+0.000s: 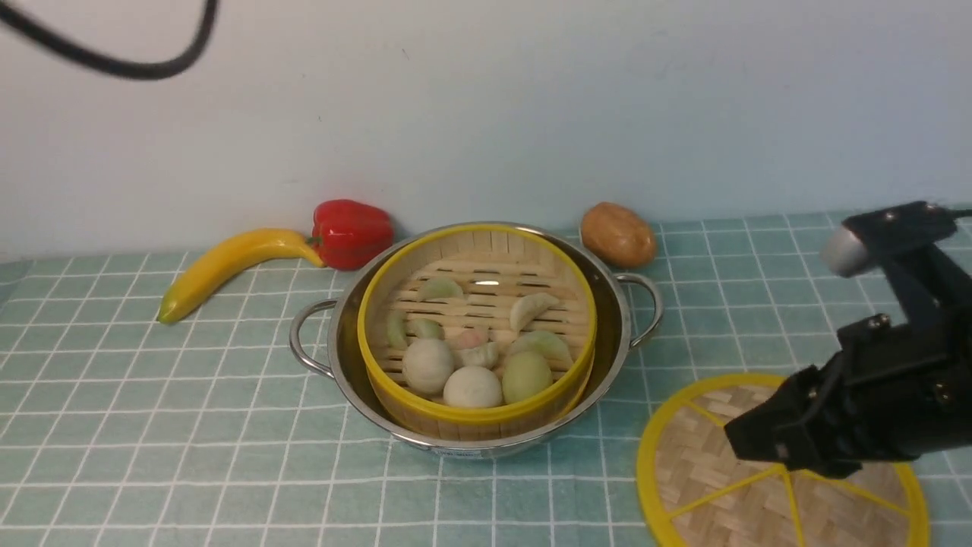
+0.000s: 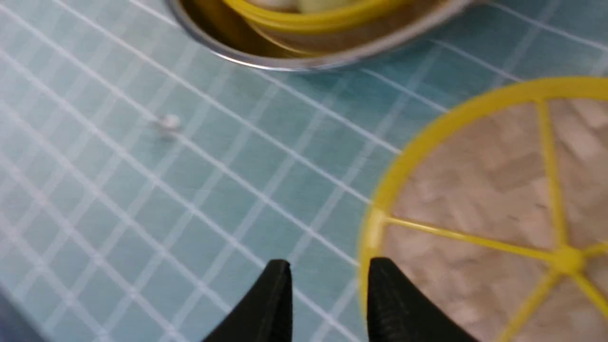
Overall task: Place the steamer in the pot on the blue tablecloth, and put the lid on the steamer.
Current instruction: 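Move the gripper down to the bamboo steamer lid and grasp its center knob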
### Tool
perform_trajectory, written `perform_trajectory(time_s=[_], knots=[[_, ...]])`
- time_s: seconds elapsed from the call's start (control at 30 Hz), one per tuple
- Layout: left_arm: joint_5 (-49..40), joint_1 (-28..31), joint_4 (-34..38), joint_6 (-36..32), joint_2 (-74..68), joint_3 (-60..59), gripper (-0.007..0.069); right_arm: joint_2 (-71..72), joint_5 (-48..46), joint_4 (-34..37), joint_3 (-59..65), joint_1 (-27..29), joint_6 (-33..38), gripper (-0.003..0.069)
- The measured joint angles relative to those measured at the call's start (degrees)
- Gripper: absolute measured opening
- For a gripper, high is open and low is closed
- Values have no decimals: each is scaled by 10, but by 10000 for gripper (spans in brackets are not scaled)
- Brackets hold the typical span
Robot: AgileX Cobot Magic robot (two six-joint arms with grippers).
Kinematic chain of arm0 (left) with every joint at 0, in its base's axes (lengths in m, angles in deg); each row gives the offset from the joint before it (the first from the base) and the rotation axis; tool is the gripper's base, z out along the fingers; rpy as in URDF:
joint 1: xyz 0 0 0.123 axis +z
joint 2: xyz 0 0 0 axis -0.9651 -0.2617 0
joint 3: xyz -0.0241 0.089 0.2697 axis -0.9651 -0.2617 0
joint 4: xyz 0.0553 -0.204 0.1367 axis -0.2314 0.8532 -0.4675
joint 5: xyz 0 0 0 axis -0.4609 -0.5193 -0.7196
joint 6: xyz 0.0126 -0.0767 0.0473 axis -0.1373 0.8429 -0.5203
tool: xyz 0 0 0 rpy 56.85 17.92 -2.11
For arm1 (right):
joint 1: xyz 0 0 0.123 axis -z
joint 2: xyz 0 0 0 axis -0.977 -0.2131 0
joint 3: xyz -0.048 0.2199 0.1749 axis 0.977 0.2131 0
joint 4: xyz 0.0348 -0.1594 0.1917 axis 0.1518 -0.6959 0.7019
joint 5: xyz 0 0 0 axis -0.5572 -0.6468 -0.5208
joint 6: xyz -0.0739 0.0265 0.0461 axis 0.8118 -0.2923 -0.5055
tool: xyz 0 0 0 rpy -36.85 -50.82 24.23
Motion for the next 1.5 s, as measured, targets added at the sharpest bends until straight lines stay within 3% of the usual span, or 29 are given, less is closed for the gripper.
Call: perform_trajectory(time_s=[0.13,0.23,0.43,0.6,0.83,1.0,1.17,1.37,1.5], knots=[[-1,0,-9,-1,127,-116,-23,-53,-5,-164,-42,-3,-141,242],[33,0,-15,-2,219,-224,-23,-77,-9,-221,-60,-3,-192,242],[206,0,-13,-2,419,-497,-23,-149,-11,-253,-69,-3,-220,242],[272,0,-8,-2,526,-676,-23,-203,-3,-259,-69,-3,-224,242],[287,0,25,-2,582,-750,-22,-250,18,-263,-69,-3,-228,242],[287,0,37,-2,582,-754,-22,-265,21,-292,-70,-4,-254,141],[287,0,38,-2,582,-755,-22,-264,8,-319,-71,-4,-260,138],[287,0,38,-2,582,-755,-22,-241,-101,-329,-113,-4,-262,138],[287,0,36,-2,582,-756,-22,-200,-178,-327,-205,-4,-262,138]])
